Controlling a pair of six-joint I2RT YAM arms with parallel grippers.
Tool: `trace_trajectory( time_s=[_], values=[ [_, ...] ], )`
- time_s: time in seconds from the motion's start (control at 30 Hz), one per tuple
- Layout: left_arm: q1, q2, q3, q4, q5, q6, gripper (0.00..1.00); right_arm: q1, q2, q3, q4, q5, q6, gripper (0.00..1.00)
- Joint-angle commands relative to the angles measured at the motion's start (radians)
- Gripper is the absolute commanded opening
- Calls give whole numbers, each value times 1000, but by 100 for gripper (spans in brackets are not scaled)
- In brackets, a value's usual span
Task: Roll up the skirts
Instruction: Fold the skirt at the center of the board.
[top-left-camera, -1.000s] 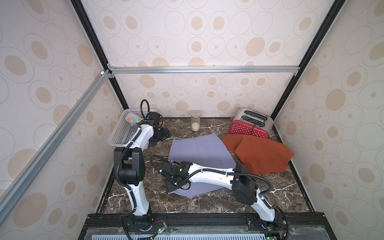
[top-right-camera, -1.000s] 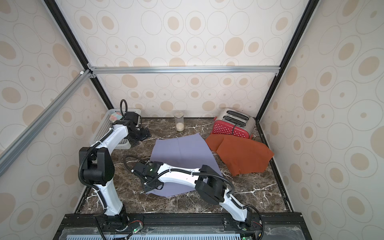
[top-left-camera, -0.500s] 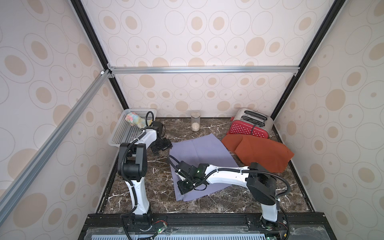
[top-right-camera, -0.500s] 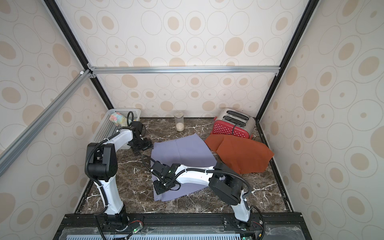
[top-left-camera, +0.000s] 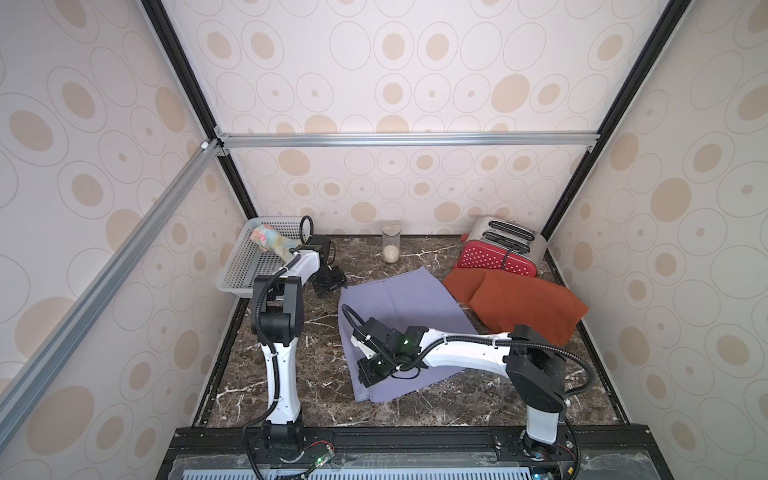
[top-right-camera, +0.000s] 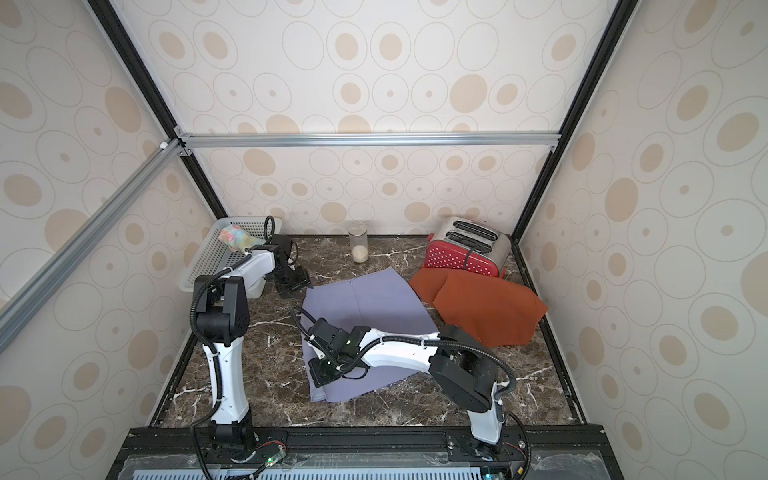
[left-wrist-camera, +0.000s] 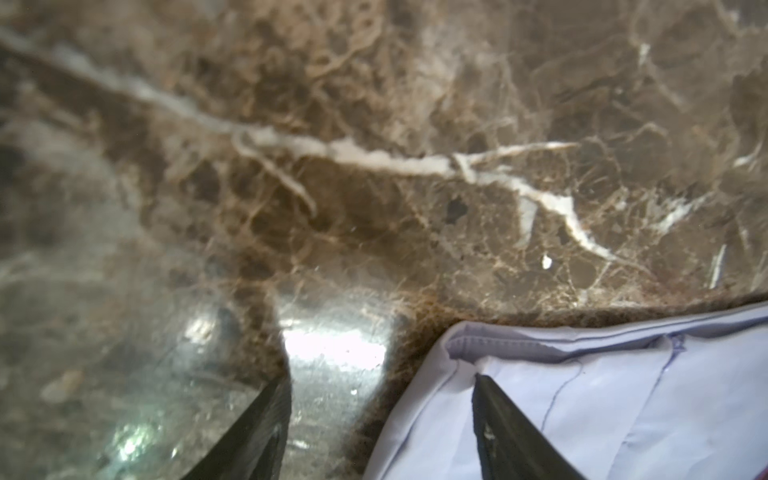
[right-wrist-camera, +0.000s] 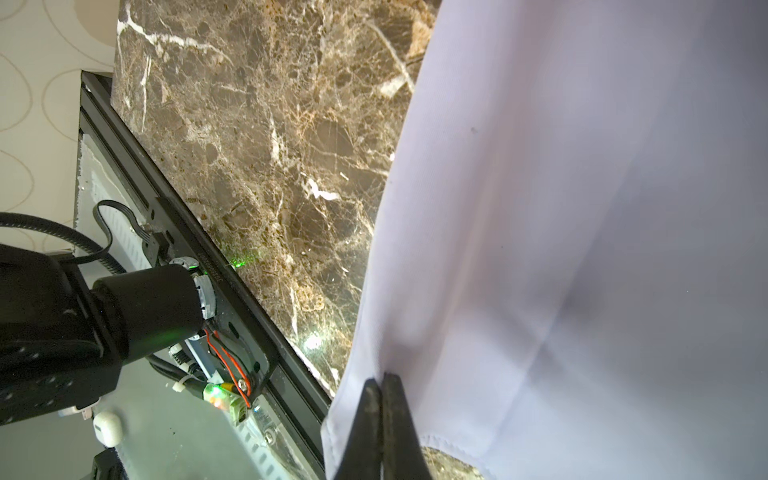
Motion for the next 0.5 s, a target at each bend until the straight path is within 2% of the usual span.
trace_trajectory(
  time_s=[0.0,0.1,0.2,0.23,0.47],
  values=[
    [-8,33,33,2,35,-2,53,-10,-47,-3,-2,-23,-4,0],
    [-12,35,30,23,40,-14,32,-12,-44,5,-3,-34,-3,0],
    [-11,14,32,24,34,-13,5,-13,-29,21,-5,-45,2,0],
    [-13,-7,26,26,16,-15,0,-12,-26,28,-6,-49,2,0],
    [21,-235,-67,30,-97,-77,0,1,11,89,30,-159,16,0]
  ],
)
